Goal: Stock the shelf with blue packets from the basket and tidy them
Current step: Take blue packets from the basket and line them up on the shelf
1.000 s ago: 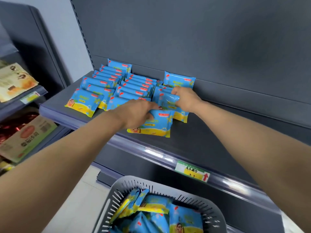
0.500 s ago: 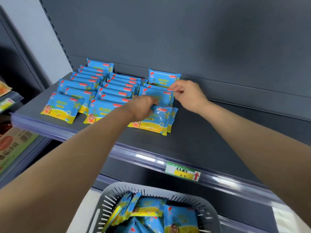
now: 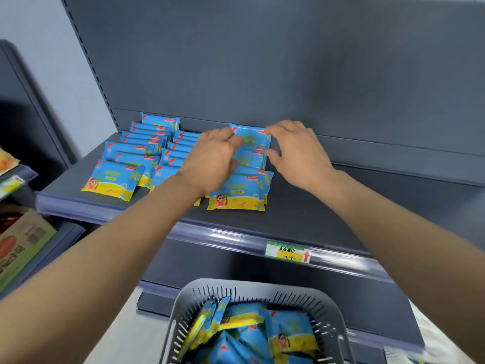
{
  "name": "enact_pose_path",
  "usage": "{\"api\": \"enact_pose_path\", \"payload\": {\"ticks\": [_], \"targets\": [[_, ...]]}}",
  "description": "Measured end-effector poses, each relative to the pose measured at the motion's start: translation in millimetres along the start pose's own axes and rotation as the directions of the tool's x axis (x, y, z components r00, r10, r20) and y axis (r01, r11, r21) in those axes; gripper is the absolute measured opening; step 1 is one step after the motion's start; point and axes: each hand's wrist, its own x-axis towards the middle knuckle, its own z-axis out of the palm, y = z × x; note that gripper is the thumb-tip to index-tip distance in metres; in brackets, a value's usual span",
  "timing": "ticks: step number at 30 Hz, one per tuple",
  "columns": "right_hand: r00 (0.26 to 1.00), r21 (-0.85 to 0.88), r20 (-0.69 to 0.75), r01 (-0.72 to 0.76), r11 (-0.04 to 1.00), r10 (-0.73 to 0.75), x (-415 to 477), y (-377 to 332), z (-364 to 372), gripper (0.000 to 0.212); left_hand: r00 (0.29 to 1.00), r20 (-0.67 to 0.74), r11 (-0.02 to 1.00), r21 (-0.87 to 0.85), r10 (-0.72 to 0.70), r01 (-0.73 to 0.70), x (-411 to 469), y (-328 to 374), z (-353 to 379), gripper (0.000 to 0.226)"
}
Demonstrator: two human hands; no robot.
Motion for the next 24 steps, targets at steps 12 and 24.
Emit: {"api": "enact_pose_path", "payload": {"ticks": [12,24], "targets": [[0.95,-0.103,-0.312,-0.049,0.993,0.014,-83,-94,-120,0.05,0.871,-0.442,0.976,0.133,0.216,-0.175,-83,42,-138,0.055],[0.91,-0.051,-0.415,-0.032,0.998,0.008,-162,-112,-165,0.051,0.843,-0.502,0.981,0.091,0.193,-0.171,-146,104,-173,0.051]]}}
